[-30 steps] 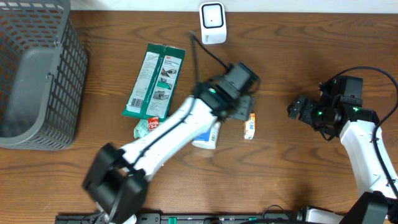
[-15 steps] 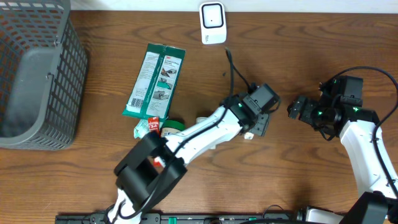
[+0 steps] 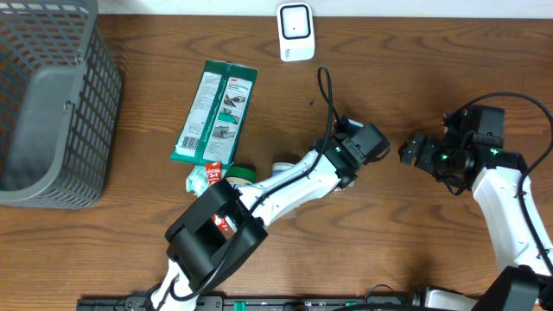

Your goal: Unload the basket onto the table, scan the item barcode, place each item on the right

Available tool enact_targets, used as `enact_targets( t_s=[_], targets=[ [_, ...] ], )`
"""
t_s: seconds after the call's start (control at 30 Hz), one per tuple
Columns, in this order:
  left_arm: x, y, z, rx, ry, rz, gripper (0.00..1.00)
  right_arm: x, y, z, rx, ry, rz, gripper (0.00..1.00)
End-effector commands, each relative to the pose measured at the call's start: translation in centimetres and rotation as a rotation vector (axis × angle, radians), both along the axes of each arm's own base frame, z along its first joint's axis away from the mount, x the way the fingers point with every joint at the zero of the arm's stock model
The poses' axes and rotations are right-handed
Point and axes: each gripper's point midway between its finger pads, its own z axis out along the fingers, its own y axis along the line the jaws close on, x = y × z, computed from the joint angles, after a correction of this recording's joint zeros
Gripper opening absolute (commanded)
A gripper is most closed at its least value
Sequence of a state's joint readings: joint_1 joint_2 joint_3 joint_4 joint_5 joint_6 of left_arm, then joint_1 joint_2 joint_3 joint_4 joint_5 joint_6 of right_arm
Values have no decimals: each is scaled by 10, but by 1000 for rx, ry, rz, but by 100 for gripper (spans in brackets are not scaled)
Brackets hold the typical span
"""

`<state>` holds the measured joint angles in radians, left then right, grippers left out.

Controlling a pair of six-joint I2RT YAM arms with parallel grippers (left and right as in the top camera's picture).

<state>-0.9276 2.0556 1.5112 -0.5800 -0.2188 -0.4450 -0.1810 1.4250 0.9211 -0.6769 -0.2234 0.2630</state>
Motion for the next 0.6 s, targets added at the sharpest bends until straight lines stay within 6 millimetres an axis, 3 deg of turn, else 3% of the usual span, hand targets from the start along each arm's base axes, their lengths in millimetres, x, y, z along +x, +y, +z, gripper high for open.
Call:
enact_targets(
  t_s=[0.0,0.2,0.33,0.43,0.57],
  targets=[
    [10,15,0,74,-63,26,55,2,3,5,19,-10,5,99],
    [14,9,9,58,-78,16,55,2,12,7,71,-15,23,99],
    [15,2,39,-16,-44,6,55,1,23,9,131,-21,48,99],
    [28,8,97,-108,-62,33,55,1,39,14,206,-31,87,99],
    [51,52,183,-210,-158,129,55,-5,70,14,252,-20,177,97]
  ],
)
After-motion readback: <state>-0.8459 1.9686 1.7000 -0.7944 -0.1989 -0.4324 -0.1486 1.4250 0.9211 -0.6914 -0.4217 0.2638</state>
